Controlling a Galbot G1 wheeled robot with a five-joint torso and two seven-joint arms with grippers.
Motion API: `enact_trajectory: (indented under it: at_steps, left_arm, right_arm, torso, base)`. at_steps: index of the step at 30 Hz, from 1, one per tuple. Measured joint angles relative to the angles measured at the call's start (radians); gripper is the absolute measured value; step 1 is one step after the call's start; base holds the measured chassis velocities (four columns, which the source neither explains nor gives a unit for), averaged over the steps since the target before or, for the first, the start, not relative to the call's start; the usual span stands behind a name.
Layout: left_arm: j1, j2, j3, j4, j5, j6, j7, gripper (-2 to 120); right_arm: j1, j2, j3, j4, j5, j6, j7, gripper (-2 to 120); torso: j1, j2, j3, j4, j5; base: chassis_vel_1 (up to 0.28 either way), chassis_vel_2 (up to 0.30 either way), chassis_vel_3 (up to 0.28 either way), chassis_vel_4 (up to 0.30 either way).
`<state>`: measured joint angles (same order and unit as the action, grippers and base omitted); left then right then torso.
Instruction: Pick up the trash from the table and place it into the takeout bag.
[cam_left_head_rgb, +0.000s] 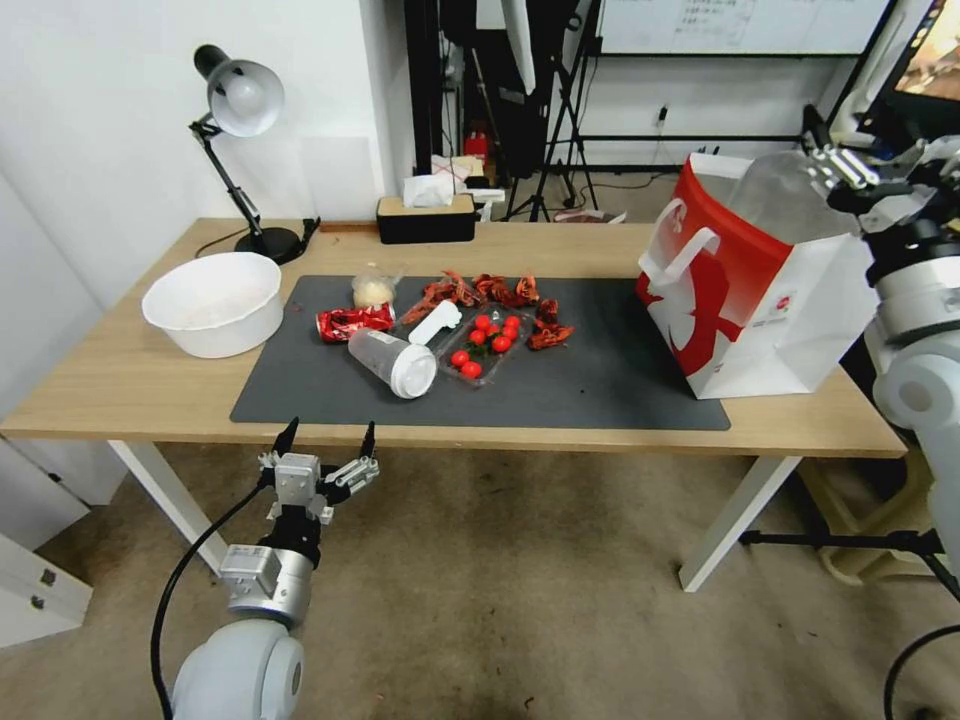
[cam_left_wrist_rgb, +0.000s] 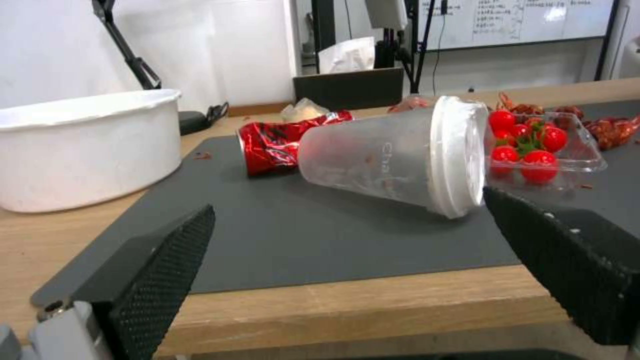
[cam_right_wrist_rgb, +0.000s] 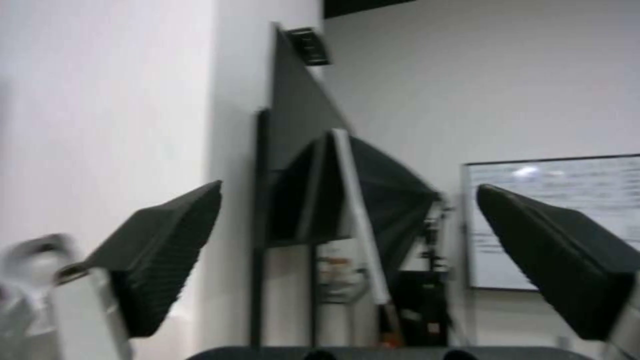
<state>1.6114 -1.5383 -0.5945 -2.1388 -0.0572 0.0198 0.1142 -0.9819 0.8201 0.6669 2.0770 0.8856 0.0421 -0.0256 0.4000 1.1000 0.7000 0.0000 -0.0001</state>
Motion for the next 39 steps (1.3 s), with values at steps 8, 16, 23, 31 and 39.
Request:
enact_trajectory:
  at_steps: [8,16,23,31,39]
  left_arm:
    - [-0.001,0.011,-0.008,0.0,-0.012,0.0,-0.002,100]
    - [-0.002,0.024,-0.011,0.01,-0.021,0.0,-0.003,100]
    - [-0.007,0.04,-0.015,0.024,-0.035,0.0,-0.004,100]
    - [-0.011,0.054,-0.009,0.041,-0.04,-0.012,-0.004,100]
    - [-0.012,0.058,-0.008,0.048,-0.039,-0.012,-0.004,100]
  right_arm:
    - [-0.236,0.071,-0.034,0.101,-0.109,0.058,-0.107,100]
    - [-0.454,0.205,-0.092,0.105,-0.436,0.111,-0.036,100]
    - [-0.612,0.285,-0.105,0.063,-0.583,0.192,0.073,100]
    - [-0.699,0.352,-0.151,-0.046,-0.631,0.332,0.159,100]
    - [-0.716,0.377,-0.165,-0.083,-0.64,0.37,0.18,100]
  torso:
    - [0.0,0.0,0.0,0.0001,0.0]
    - [0.0,0.0,0.0,0.0001,-0.0001]
    - [0.0,0.0,0.0,-0.0001,0.0001]
    - [0.0,0.0,0.0,0.0,0.0001]
    - [0.0,0.0,0.0,0.0,0.0002]
  base:
    - [0.0,0.0,0.0,0.0]
    - [0.0,0.0,0.0,0.0]
    - [0.0,0.0,0.0,0.0]
    - [0.0,0.0,0.0,0.0]
    - [0.0,0.0,0.0,0.0]
